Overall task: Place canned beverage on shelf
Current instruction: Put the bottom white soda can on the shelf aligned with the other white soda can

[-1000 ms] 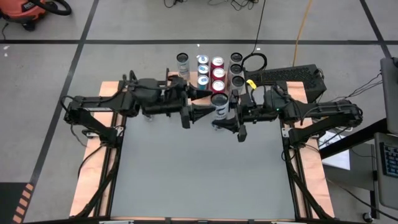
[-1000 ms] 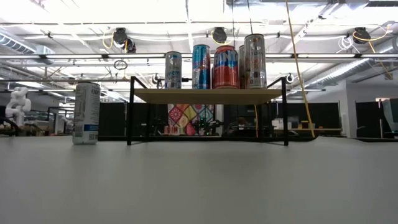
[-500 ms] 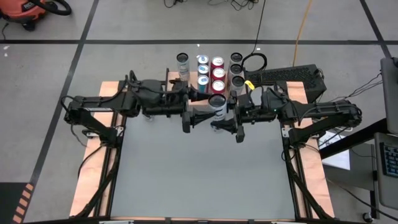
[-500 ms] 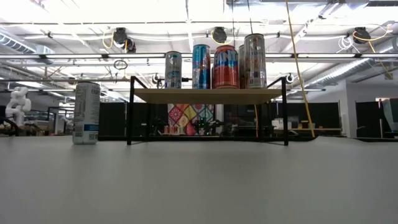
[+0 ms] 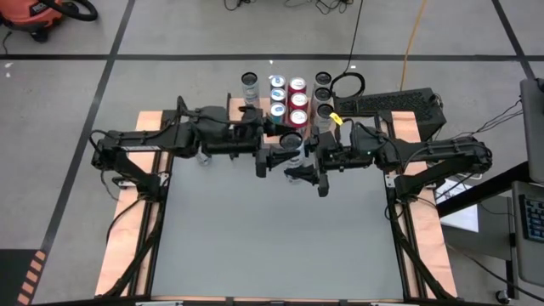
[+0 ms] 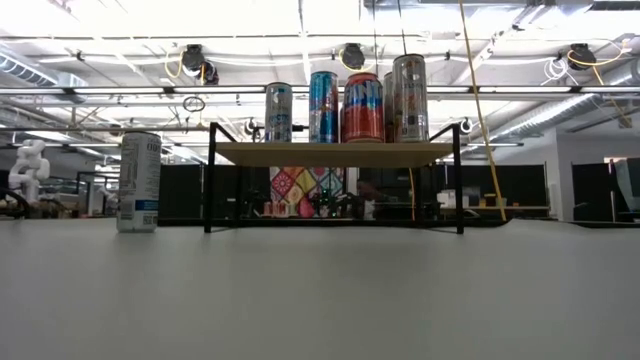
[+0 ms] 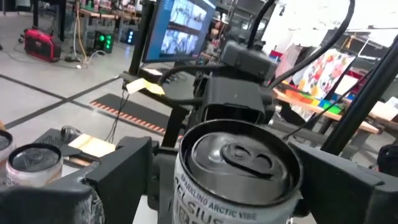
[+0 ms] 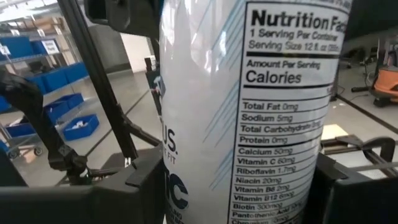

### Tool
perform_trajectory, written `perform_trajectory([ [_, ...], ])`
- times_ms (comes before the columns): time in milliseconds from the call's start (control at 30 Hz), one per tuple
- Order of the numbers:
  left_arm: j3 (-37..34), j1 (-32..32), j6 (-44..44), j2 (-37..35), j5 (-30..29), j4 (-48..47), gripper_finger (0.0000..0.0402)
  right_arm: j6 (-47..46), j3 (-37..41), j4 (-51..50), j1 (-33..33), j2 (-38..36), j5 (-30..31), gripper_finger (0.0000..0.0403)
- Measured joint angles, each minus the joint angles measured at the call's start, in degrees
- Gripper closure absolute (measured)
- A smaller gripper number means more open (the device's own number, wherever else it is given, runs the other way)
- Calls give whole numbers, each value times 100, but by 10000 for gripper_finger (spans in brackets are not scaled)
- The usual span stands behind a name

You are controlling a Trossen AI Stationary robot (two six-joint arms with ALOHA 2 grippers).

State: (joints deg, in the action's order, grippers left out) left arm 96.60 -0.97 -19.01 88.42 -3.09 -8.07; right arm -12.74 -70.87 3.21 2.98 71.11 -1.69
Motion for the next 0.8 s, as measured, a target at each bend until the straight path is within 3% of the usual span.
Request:
perform_trajectory([
  [233, -2, 0, 129, -40, 55, -228, 43, -4, 0, 29, 0, -2, 8, 179],
  [800, -2, 0, 197, -50, 115, -304, 149, -8, 0, -4, -2, -2, 28, 179],
])
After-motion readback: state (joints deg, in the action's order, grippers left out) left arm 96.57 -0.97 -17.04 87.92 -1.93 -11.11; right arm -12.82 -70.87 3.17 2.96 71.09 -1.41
